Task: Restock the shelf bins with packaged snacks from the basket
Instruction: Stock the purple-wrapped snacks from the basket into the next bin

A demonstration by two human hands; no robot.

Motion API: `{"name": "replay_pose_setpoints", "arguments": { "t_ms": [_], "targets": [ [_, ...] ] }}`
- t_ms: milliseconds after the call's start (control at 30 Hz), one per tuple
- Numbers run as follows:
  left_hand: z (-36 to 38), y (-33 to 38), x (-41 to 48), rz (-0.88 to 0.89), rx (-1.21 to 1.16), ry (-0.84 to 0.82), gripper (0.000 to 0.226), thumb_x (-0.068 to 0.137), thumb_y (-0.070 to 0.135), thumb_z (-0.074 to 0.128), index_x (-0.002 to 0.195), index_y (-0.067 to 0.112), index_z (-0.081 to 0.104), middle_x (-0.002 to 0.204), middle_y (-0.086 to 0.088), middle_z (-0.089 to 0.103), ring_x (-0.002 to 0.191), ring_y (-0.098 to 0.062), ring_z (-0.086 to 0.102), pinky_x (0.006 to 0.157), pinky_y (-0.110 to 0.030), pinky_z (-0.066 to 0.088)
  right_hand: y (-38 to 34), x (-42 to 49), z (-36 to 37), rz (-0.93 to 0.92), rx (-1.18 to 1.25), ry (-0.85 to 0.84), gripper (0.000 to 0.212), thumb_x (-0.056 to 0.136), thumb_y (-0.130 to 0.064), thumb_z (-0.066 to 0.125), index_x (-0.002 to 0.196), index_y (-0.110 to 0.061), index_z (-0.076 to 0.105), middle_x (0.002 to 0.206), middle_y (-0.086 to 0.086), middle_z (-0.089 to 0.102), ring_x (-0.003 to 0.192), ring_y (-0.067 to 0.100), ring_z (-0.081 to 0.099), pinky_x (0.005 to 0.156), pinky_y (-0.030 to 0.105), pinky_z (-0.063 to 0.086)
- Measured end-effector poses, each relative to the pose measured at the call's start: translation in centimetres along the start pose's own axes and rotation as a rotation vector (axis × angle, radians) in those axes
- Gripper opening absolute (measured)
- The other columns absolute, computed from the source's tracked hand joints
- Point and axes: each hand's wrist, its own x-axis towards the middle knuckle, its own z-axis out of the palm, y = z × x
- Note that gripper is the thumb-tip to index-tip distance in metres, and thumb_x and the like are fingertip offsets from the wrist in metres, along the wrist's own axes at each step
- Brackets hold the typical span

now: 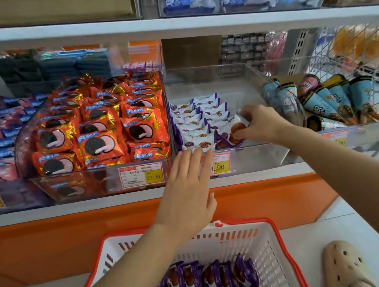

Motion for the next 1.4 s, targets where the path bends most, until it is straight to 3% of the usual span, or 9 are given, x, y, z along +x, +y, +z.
{"name": "replay_pose_setpoints", "arguments": {
  "t_ms": [200, 300, 500, 800, 933, 1033, 1200, 1300, 1400],
  "targets": [
    [0.5, -0.2, 0.0, 0.009, 0.048, 0.021, 0.088, 0.067, 0.04, 0.075, 0.141, 0.006, 0.041, 0.136, -0.017, 0.053, 0.127, -0.034, 0.049, 0.107, -0.049, 0.024, 0.6, 2.2, 0.9, -0.029, -0.145, -0.183, 0.05, 0.071, -0.021, 0.081, 0.115, -0.011, 0.058, 0.124, 0.008, 0.057, 0.109, 0.024, 0.053, 0.09, 0.03, 0.042],
    [0.7, -0.3, 0.0, 0.01, 0.049, 0.028, 0.088, 0.067, 0.042, 0.074, 0.14, 0.005, 0.041, 0.136, -0.017, 0.053, 0.127, -0.034, 0.049, 0.107, -0.048, 0.023, 1.0, 2.4, 1.1, -0.058, -0.275, -0.217, 0.048, 0.076, -0.02, 0.078, 0.12, -0.012, 0.06, 0.123, 0.006, 0.06, 0.109, 0.024, 0.056, 0.093, 0.029, 0.042],
    [1.0, -0.2, 0.1, 0.002, 0.066, 0.039, 0.087, 0.068, 0.043, 0.074, 0.14, 0.005, 0.043, 0.135, -0.017, 0.053, 0.126, -0.034, 0.049, 0.107, -0.048, 0.023, 0.6, 2.7, 1.3, -0.132, -0.386, -0.182, 0.049, 0.076, -0.034, 0.077, 0.118, -0.014, 0.061, 0.115, 0.005, 0.064, 0.095, 0.02, 0.057, 0.086, 0.03, 0.046],
    [1.0, -0.1, 0.1, -0.003, 0.081, 0.048, 0.092, 0.067, 0.043, 0.074, 0.141, 0.005, 0.035, 0.137, -0.018, 0.051, 0.128, -0.035, 0.048, 0.107, -0.049, 0.023, 0.3, 2.9, 1.7, -0.229, -0.358, -0.198, 0.031, 0.078, -0.025, 0.076, 0.102, -0.016, 0.058, 0.107, 0.006, 0.062, 0.091, 0.019, 0.055, 0.081, 0.031, 0.048],
    [0.9, -0.2, 0.0, 0.004, 0.09, 0.032, 0.091, 0.067, 0.043, 0.074, 0.141, 0.005, 0.039, 0.136, -0.018, 0.052, 0.127, -0.035, 0.049, 0.107, -0.049, 0.024, -0.1, 2.7, 1.6, -0.237, -0.462, -0.158, 0.035, 0.08, -0.028, 0.074, 0.108, -0.019, 0.056, 0.112, 0.005, 0.06, 0.097, 0.022, 0.054, 0.076, 0.033, 0.044],
    [0.8, -0.2, 0.1, 0.008, 0.097, 0.025, 0.091, 0.065, 0.043, 0.076, 0.14, 0.004, 0.042, 0.136, -0.019, 0.053, 0.126, -0.035, 0.049, 0.106, -0.049, 0.025, -0.4, 2.6, 1.6, -0.242, -0.542, -0.105, 0.04, 0.079, -0.032, 0.075, 0.113, -0.023, 0.058, 0.119, 0.004, 0.055, 0.107, 0.023, 0.053, 0.082, 0.036, 0.046],
    [0.4, -0.2, 0.0, 0.006, 0.066, -0.031, 0.096, 0.07, 0.043, 0.072, 0.146, 0.006, 0.028, 0.141, -0.017, 0.048, 0.132, -0.034, 0.044, 0.109, -0.046, 0.019, -0.8, 1.6, 1.7, -0.127, -0.325, -0.085, 0.029, 0.089, -0.02, 0.064, 0.117, -0.018, 0.059, 0.118, 0.007, 0.061, 0.103, 0.024, 0.059, 0.088, 0.034, 0.048],
    [0.0, -0.4, 0.1, 0.008, 0.049, -0.06, 0.091, 0.067, 0.04, 0.074, 0.143, 0.005, 0.038, 0.138, -0.016, 0.051, 0.128, -0.034, 0.048, 0.108, -0.045, 0.022, -0.8, -0.2, 1.4, -0.139, -0.188, -0.042, 0.025, 0.098, -0.025, 0.05, 0.116, -0.013, 0.061, 0.113, 0.009, 0.066, 0.097, 0.026, 0.062, 0.088, 0.038, 0.051],
    [-0.6, -0.4, 0.1, 0.02, -0.026, -0.052, 0.085, 0.082, 0.033, 0.063, 0.15, 0.009, 0.019, 0.151, -0.015, 0.032, 0.141, -0.032, 0.027, 0.113, -0.04, 0.003, -0.4, -2.6, 1.3, -0.189, -0.113, 0.038, 0.029, 0.101, -0.029, 0.04, 0.117, -0.012, 0.057, 0.109, 0.01, 0.066, 0.094, 0.027, 0.063, 0.082, 0.04, 0.051]
  ]
}}
